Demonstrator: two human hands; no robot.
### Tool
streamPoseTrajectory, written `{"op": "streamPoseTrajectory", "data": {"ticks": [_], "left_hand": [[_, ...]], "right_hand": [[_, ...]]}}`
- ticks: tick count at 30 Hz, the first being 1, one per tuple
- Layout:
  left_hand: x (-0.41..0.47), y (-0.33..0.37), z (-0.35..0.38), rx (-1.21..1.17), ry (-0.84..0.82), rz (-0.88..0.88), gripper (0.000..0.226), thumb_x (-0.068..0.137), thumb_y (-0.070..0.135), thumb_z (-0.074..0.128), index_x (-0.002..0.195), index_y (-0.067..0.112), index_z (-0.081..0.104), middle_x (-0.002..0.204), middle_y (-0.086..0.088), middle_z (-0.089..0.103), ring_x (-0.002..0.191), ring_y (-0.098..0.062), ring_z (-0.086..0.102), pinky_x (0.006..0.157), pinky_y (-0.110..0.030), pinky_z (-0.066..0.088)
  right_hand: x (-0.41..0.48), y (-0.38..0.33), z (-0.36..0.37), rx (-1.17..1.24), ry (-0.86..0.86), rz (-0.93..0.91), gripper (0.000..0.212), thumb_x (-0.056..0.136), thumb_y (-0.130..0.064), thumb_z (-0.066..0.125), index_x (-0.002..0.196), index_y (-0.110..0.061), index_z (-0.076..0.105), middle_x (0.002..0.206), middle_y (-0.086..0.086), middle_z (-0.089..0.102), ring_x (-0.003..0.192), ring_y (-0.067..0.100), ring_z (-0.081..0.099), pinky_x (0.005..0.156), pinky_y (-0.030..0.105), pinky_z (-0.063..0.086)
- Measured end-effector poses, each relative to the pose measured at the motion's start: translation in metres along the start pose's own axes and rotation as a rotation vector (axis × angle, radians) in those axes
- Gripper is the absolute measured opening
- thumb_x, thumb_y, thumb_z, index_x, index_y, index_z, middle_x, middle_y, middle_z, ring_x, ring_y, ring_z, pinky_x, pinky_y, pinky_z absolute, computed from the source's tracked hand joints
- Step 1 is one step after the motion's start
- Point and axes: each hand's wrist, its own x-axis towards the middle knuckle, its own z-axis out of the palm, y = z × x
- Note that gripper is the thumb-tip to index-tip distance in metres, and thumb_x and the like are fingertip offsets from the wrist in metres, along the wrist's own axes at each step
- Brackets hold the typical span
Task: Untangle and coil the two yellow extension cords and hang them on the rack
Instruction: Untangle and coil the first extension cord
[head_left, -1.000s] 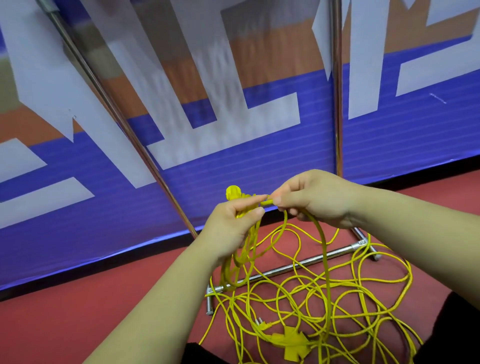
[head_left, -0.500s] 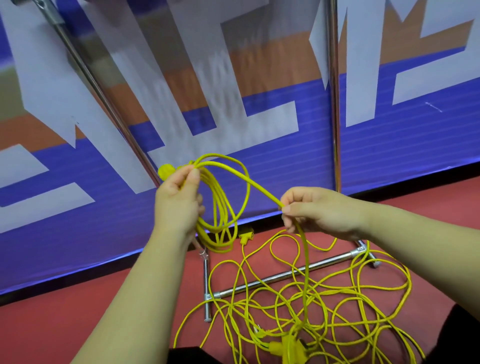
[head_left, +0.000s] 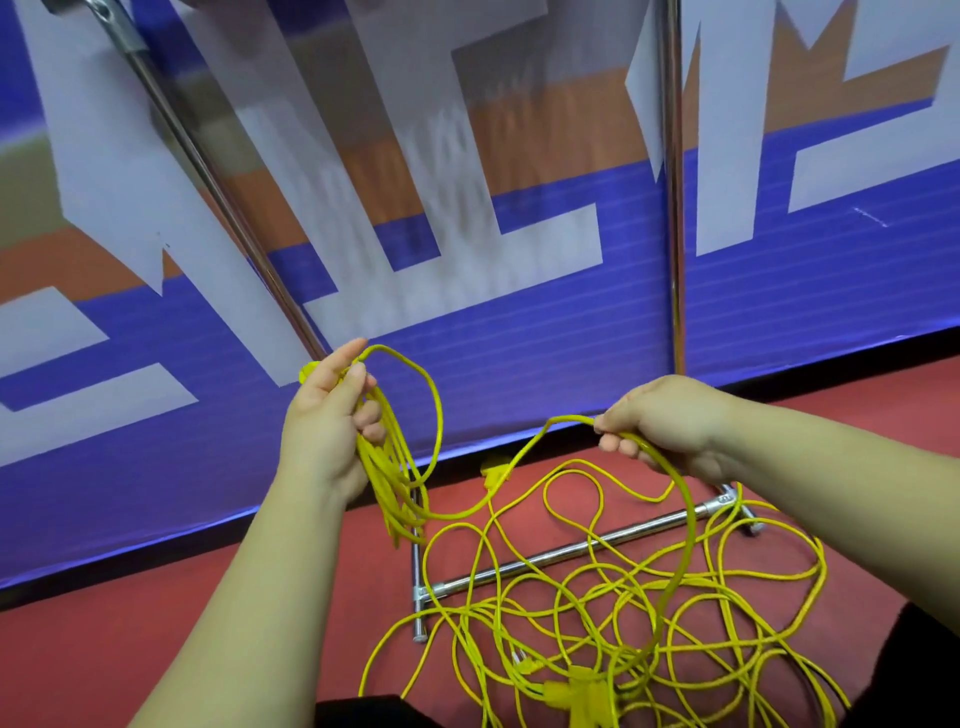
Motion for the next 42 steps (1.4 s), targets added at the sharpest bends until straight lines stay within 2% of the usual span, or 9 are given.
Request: {"op": "streamPoseTrajectory", "data": {"ticks": [10, 14, 16, 20, 25, 28, 31, 36, 42], "left_hand": [[-0.03, -0.006, 0.025, -0.036, -0.342, -0.168, 0.028, 0.086, 0.012, 0.058, 0.109, 0.021, 0.072, 0.074, -0.001, 0.049, 0.042, -0.002, 0.031, 0.038, -0.013, 0.022], [-0.037, -0.018, 0.036, 0.05, -0.421, -0.188, 0.026, 0.083, 0.007, 0.068, 0.104, 0.02, 0.075, 0.074, -0.002, 0.049, 0.042, -0.004, 0.032, 0.039, -0.015, 0.025], [-0.04, -0.023, 0.042, 0.088, -0.454, -0.211, 0.026, 0.081, 0.01, 0.063, 0.1, 0.022, 0.078, 0.072, -0.002, 0.049, 0.042, -0.005, 0.032, 0.039, -0.017, 0.027], [-0.048, -0.031, 0.054, 0.204, -0.529, -0.222, 0.026, 0.082, 0.011, 0.061, 0.097, 0.024, 0.079, 0.068, -0.002, 0.047, 0.042, -0.009, 0.032, 0.039, -0.019, 0.029], [-0.052, -0.045, 0.064, 0.306, -0.444, -0.206, 0.028, 0.097, -0.003, 0.054, 0.102, 0.016, 0.074, 0.066, -0.004, 0.045, 0.05, -0.015, 0.044, 0.045, -0.026, 0.043], [-0.054, -0.053, 0.07, 0.301, -0.413, -0.216, 0.027, 0.099, -0.002, 0.051, 0.112, 0.014, 0.07, 0.066, -0.005, 0.05, 0.055, -0.017, 0.053, 0.049, -0.028, 0.052], [-0.057, -0.06, 0.079, 0.252, -0.382, -0.256, 0.032, 0.102, -0.001, 0.047, 0.123, 0.015, 0.065, 0.069, -0.006, 0.056, 0.063, -0.018, 0.062, 0.061, -0.031, 0.06], [-0.056, -0.066, 0.088, 0.056, -0.246, -0.294, 0.033, 0.105, 0.008, 0.043, 0.13, 0.02, 0.061, 0.073, -0.008, 0.056, 0.066, -0.02, 0.062, 0.061, -0.034, 0.056], [-0.052, -0.066, 0.092, -0.029, -0.153, -0.287, 0.033, 0.108, 0.019, 0.039, 0.133, 0.021, 0.059, 0.076, -0.007, 0.061, 0.069, -0.021, 0.062, 0.066, -0.038, 0.053]], "right_hand": [[0.011, -0.005, 0.004, 0.251, 0.13, 0.105, 0.011, 0.096, -0.019, 0.064, 0.095, -0.008, 0.068, 0.06, 0.001, 0.064, 0.041, 0.004, 0.048, 0.042, 0.015, 0.037], [0.011, -0.012, 0.003, 0.425, 0.08, 0.074, 0.009, 0.096, -0.006, 0.052, 0.093, -0.008, 0.06, 0.048, 0.0, 0.055, 0.054, 0.01, 0.053, 0.057, 0.024, 0.043], [0.011, -0.014, 0.003, 0.397, 0.067, 0.073, 0.013, 0.097, -0.004, 0.05, 0.092, -0.008, 0.061, 0.054, 0.002, 0.059, 0.061, 0.012, 0.056, 0.063, 0.024, 0.045], [0.013, -0.015, 0.0, 0.224, 0.093, 0.034, 0.017, 0.095, -0.005, 0.055, 0.09, -0.011, 0.07, 0.074, 0.005, 0.059, 0.055, 0.011, 0.049, 0.044, 0.019, 0.038], [0.014, -0.019, -0.002, 0.118, 0.123, -0.049, 0.011, 0.092, -0.008, 0.064, 0.093, -0.015, 0.073, 0.088, 0.007, 0.065, 0.082, 0.018, 0.056, 0.062, 0.025, 0.043], [0.01, -0.022, 0.0, 0.113, 0.119, -0.11, 0.008, 0.089, -0.009, 0.069, 0.094, -0.013, 0.073, 0.089, 0.009, 0.07, 0.081, 0.019, 0.061, 0.072, 0.03, 0.05], [0.0, -0.026, 0.004, 0.066, 0.11, -0.197, 0.011, 0.089, -0.007, 0.07, 0.082, -0.015, 0.072, 0.081, 0.01, 0.066, 0.073, 0.019, 0.059, 0.064, 0.026, 0.05], [-0.007, -0.028, 0.011, -0.031, 0.074, -0.311, 0.005, 0.086, -0.008, 0.074, 0.088, -0.011, 0.076, 0.058, 0.004, 0.058, 0.046, 0.012, 0.048, 0.049, 0.024, 0.042], [-0.011, -0.026, 0.022, -0.138, 0.019, -0.406, 0.007, 0.083, -0.013, 0.076, 0.09, -0.015, 0.078, 0.078, 0.014, 0.076, 0.071, 0.034, 0.071, 0.075, 0.048, 0.061]]}}
